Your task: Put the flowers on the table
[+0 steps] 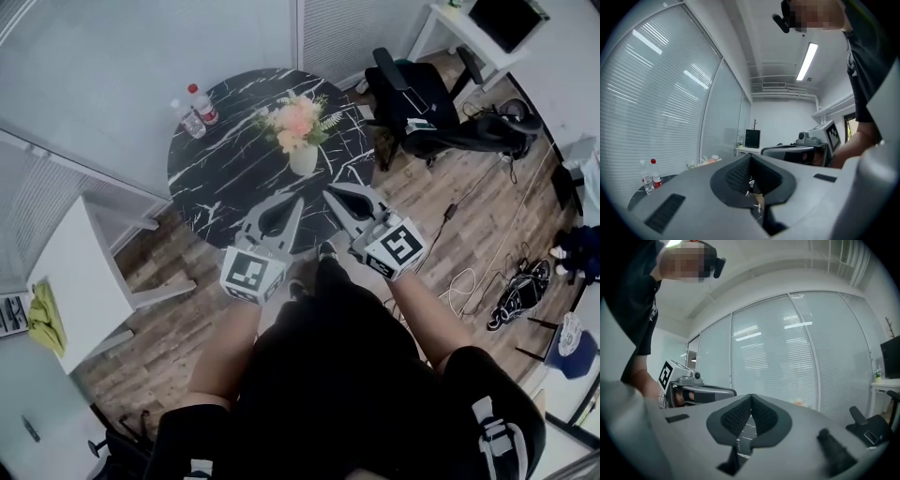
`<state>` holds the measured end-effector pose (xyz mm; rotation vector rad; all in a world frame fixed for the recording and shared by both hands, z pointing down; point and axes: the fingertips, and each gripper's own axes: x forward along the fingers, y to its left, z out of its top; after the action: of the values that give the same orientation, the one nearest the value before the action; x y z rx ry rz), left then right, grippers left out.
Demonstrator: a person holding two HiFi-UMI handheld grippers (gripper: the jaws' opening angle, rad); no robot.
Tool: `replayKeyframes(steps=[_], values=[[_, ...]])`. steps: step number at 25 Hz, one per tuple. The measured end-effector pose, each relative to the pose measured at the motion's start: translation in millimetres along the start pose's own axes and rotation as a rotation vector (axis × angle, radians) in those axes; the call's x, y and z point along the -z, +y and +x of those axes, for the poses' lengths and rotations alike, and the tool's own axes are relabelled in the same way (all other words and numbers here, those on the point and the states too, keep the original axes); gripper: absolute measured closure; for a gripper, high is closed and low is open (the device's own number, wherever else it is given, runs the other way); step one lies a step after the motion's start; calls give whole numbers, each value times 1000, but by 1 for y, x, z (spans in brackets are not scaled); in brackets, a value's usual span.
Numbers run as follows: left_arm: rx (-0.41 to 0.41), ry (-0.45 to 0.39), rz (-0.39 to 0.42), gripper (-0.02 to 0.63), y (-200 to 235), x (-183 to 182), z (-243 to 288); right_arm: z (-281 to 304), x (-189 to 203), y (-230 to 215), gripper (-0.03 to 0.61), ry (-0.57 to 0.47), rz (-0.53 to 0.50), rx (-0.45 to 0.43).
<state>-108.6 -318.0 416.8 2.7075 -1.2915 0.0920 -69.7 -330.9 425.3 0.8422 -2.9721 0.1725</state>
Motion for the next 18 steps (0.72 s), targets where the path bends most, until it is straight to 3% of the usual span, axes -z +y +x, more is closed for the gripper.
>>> replayKeyframes(steps=[18], values=[[19,-8,19,603,-1,-11,-12,-3,-13,15,558,-15,-11,7]])
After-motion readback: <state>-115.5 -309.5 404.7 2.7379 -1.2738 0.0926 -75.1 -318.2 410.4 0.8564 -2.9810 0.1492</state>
